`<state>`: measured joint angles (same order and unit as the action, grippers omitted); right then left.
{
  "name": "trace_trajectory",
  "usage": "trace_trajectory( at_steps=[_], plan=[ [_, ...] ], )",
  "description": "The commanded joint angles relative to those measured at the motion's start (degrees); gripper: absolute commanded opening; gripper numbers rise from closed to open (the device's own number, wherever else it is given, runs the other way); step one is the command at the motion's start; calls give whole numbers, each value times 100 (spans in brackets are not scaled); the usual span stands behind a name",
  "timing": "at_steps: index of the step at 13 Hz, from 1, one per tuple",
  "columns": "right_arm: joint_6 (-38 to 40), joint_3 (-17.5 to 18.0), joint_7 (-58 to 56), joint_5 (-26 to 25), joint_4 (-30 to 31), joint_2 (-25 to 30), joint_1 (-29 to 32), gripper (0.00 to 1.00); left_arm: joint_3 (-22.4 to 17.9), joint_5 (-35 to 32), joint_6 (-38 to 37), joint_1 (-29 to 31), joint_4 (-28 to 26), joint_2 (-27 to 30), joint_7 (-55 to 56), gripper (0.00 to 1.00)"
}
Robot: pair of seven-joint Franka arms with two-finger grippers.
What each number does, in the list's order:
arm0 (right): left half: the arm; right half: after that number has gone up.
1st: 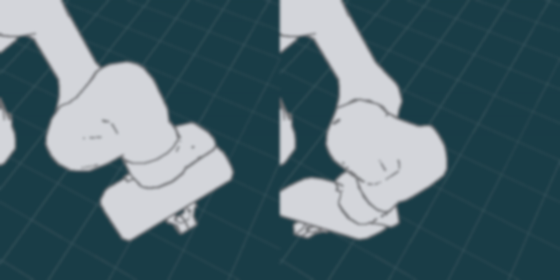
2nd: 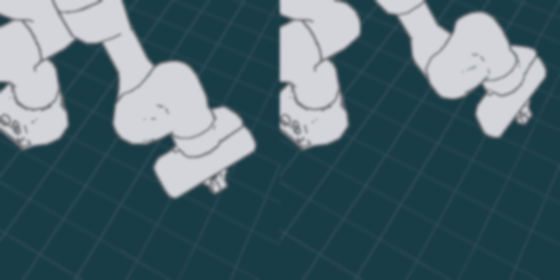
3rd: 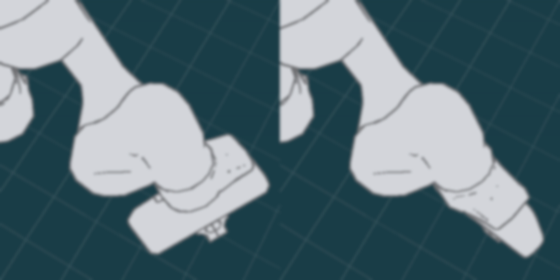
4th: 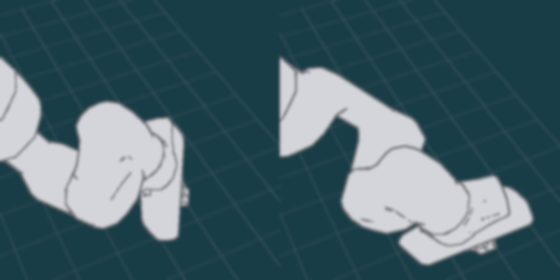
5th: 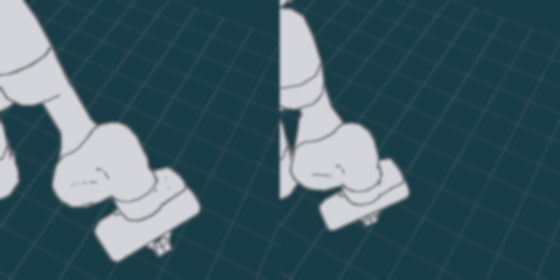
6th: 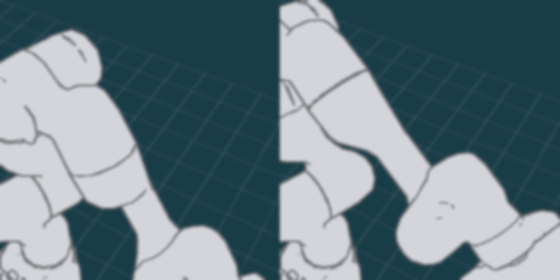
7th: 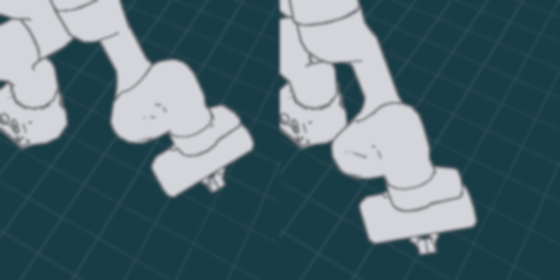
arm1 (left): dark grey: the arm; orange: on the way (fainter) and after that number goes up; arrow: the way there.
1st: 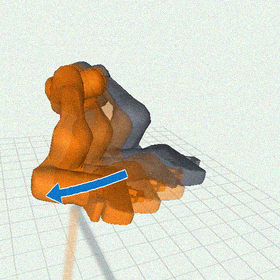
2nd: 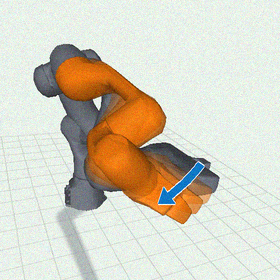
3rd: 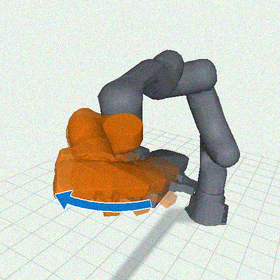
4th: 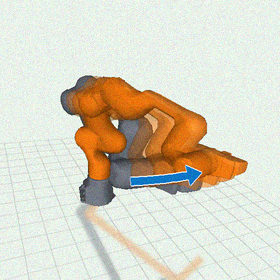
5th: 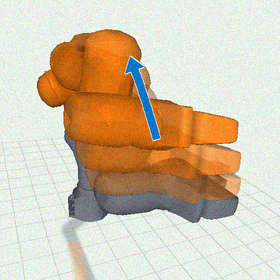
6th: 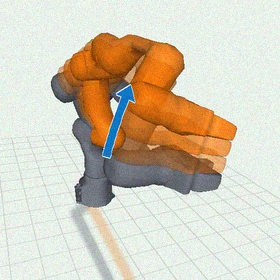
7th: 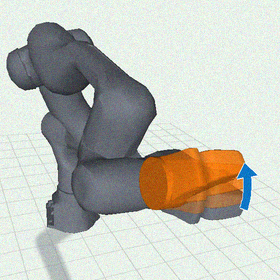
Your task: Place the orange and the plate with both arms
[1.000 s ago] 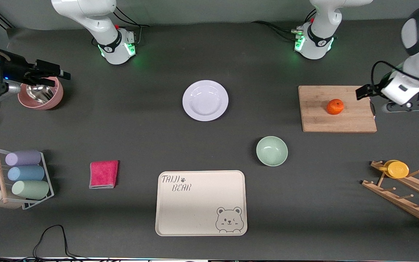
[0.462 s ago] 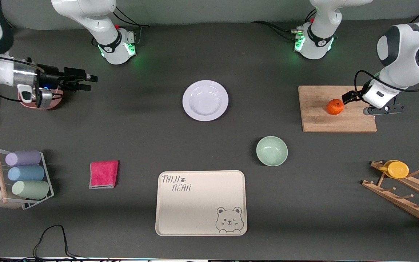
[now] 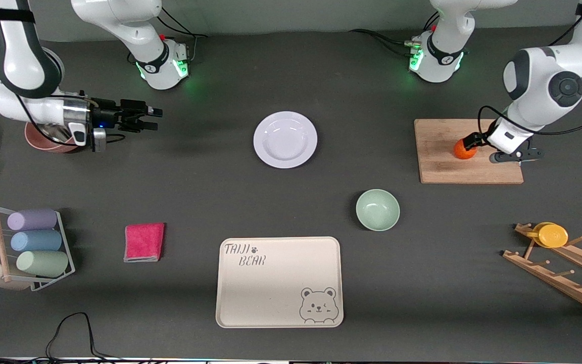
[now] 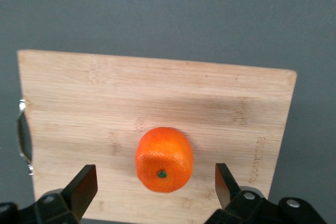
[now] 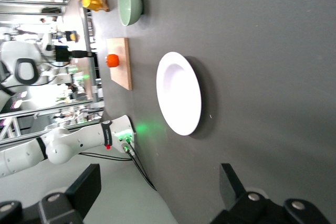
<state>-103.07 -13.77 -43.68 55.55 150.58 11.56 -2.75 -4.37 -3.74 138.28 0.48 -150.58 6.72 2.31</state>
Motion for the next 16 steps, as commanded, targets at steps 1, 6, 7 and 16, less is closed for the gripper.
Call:
trace_trajectory(
  at_steps=[1,6,7,16],
  plan=[
    [-73,-56,-1322,901,41,-1064,-121,100,15,32,566,49,-279,-187,68,100],
    [-213,-56,-2503,1835,41,-2086,-481,100,24,32,1104,75,-438,-540,68,100],
    [-231,-56,-2740,1975,24,-2331,-481,100,24,32,1174,75,-446,-593,68,100],
    [-188,-29,-3700,2856,-29,-3343,-780,100,15,32,1342,84,-508,-725,59,0]
  ],
)
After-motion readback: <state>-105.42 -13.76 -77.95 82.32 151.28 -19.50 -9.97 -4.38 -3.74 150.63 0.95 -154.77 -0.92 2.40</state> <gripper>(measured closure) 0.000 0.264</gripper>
